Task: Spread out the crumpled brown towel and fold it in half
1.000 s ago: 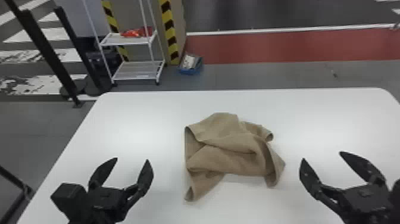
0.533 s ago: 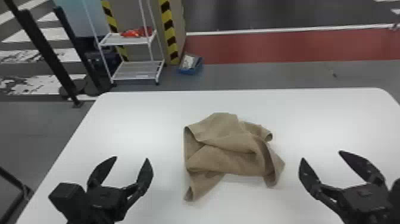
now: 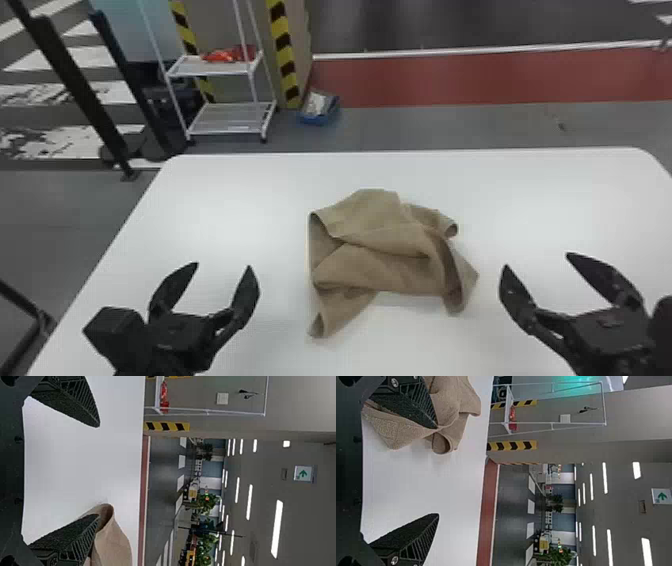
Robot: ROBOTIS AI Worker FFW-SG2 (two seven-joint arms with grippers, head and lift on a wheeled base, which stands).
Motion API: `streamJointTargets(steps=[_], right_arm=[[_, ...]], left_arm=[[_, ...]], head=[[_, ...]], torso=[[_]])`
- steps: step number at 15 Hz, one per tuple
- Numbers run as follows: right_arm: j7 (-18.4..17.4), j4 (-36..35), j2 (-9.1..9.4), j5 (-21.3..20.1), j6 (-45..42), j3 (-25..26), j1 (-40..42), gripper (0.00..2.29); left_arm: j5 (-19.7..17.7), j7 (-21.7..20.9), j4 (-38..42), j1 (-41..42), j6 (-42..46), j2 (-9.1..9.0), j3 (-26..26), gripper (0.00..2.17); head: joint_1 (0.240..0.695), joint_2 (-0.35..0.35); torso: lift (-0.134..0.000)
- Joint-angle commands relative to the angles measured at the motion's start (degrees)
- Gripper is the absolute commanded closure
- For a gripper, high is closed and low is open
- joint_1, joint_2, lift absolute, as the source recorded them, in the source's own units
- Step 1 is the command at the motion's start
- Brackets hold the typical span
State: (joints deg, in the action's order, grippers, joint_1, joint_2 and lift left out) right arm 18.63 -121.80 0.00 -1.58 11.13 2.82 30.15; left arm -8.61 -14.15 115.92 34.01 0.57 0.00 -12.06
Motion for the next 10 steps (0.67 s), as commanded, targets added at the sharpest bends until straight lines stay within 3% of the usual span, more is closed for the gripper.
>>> streamJointTargets(steps=[1,6,10], right_arm=[[0.0,0.34,0.05,-0.18,0.44,0.09,-0.62,0.09],[0.18,5.35,0.05,-4.57,7.12,-1.5,-8.09,0.19],[0.18,12.29,0.05,-5.27,7.47,-4.13,-14.33,0.2]], left_arm=[[0.0,0.0,-0.08,0.0,0.0,-0.15,0.2,0.07],[0.0,0.0,-0.52,-0.18,0.0,-0.15,0.64,0.07],[0.0,0.0,-0.69,-0.18,0.0,-0.15,0.55,0.07]], head=[[0.695,0.141],[0.695,0.13],[0.695,0.144]], torso=[[-0.124],[-0.124],[-0.124]])
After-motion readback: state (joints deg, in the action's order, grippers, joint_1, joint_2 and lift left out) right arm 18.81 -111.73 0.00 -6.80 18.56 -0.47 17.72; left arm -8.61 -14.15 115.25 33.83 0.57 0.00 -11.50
